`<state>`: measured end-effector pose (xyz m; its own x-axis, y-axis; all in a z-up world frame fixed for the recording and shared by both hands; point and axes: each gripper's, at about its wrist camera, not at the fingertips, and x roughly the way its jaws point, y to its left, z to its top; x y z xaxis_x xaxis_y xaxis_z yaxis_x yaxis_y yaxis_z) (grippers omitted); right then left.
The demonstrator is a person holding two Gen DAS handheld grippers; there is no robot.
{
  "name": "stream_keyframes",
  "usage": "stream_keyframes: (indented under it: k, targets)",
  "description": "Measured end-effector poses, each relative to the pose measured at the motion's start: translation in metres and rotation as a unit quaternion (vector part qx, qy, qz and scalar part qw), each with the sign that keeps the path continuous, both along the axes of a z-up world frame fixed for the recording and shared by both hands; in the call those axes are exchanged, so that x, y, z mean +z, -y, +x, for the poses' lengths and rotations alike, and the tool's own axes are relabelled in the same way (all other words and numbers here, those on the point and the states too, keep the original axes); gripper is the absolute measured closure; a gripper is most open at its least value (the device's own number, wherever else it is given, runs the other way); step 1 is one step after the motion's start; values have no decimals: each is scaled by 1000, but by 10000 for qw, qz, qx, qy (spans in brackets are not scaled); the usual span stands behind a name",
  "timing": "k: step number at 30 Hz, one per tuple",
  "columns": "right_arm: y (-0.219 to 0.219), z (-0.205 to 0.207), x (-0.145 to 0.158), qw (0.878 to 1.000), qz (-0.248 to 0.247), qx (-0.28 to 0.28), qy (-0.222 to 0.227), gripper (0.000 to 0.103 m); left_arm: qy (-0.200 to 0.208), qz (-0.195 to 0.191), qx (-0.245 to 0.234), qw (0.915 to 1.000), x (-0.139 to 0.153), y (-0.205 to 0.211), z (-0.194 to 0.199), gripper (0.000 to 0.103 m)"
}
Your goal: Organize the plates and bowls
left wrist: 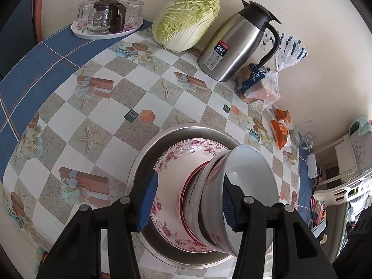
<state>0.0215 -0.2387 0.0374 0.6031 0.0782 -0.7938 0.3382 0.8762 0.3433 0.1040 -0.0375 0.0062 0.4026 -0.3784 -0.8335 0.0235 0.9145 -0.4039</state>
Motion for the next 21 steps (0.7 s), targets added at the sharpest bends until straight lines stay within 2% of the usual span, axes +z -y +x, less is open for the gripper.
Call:
stream_keyframes:
  k: [7, 13, 18, 19, 20, 21]
  targets:
    - [2, 0, -3, 10000, 42, -21, -33, 53, -80, 30, -24, 10000, -6, 3, 2, 50]
    - [5, 1, -7, 9999, 79, -54, -107, 53, -159, -129, 34, 9998, -10, -1, 4, 49]
    - [4, 0, -7, 9999, 124, -18, -6, 55, -164, -90, 47, 9998, -8, 0, 4, 49]
    - [2, 0, -6, 9999, 149, 26, 42, 62, -135, -79, 45, 9999, -7, 0, 3, 49]
    - [1, 0, -5, 9998, 176, 88, 88, 75, -83, -82, 40, 9999, -4, -1, 2, 49]
    - [-1, 0, -4, 9996, 207, 145, 131, 79, -24, -99, 33, 9999, -1, -2, 2, 49]
